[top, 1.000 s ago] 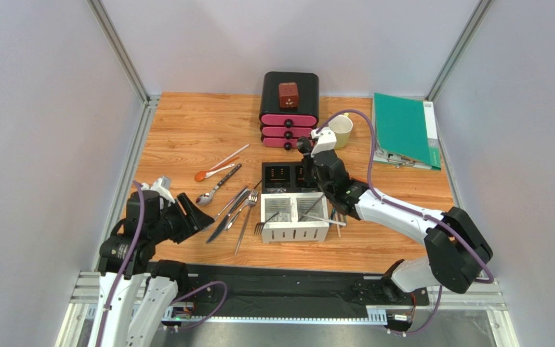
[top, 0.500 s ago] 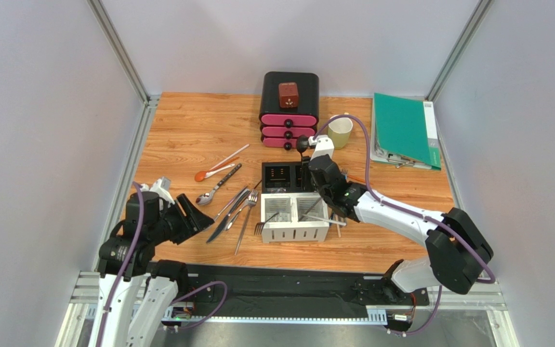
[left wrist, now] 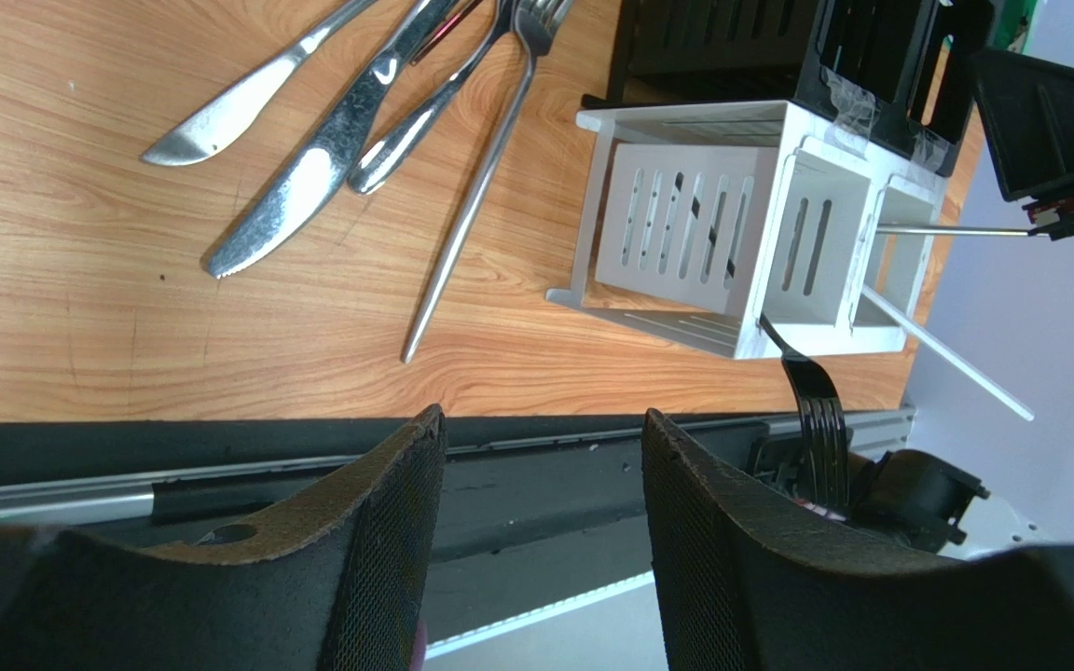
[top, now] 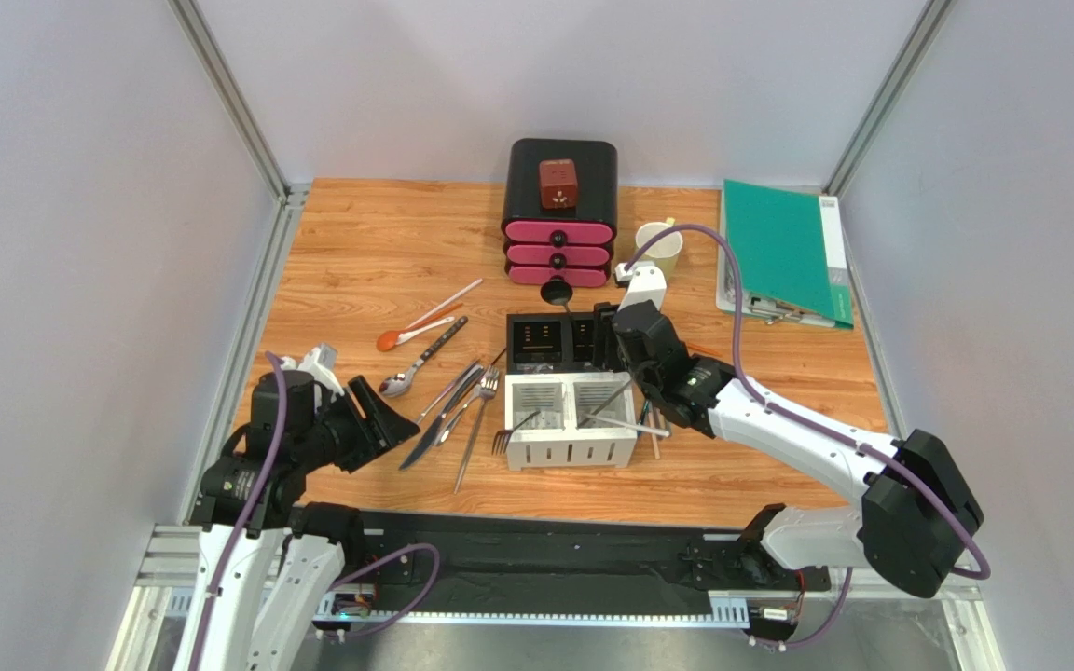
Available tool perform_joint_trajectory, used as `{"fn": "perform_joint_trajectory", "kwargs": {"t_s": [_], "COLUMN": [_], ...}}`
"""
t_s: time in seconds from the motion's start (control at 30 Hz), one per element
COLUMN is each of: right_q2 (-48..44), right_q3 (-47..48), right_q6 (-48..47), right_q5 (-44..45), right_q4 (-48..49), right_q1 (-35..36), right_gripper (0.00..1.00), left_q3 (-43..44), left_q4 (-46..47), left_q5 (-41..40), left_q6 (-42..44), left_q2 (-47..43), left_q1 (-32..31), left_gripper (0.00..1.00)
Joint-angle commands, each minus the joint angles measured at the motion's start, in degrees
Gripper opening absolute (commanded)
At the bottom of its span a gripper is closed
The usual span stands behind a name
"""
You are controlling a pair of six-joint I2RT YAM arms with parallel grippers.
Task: Sort the eating utensils into containers
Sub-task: Place the spoon in the storage box.
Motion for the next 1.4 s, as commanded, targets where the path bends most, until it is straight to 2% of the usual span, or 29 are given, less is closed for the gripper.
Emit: {"fn": "perform_joint_trajectory", "kwargs": {"t_s": [0.0,0.2,0.37,0.6,0.8,1.0,1.37], "right_q2": [1.2,6.3,9.1,12.2,12.2,9.2,16.6], "right_q3": [0.9,5.5,9.9,15.0,17.6,16.0,20.5], "right_q6": [0.3,-1.8,-3.8,-6.3,-7.4,-8.6,-8.8], "right_q5": [0.0,-2.4,-4.5,-5.9,-6.6,-7.2,-8.8], "right_q4": [0.1,0.9,0.3,-0.8,-2.7,-2.8,-2.9], "right_q1": [0.2,0.2,0.2,0.2,0.2,0.1,-0.7], "right_gripper": [0.53,0.55,0.63,0.65,0.69,0.7,0.71], "left_q3": [-0.4,0.4,1.0,1.1,0.3,-0.1,-0.6], "left_q4": [2.3,1.2,0.5,0.2,1.0,1.6,2.6], "left_q5": [1.0,0.3,-0.6,-1.1,-0.8,-0.9,-0.4], "left_q6": [-0.6,0.6,0.9,0.7,0.2,-0.2,-0.5], "left_q2": [-0.3,0.6,0.7,0.7,0.9,0.9,1.7], "left_q1": [-0.3,-0.3,-0.3,-0.3,-0.3,-0.3,-0.3], "left_gripper": [0.6,0.6,0.6,0.6,0.6,0.6,0.6]}}
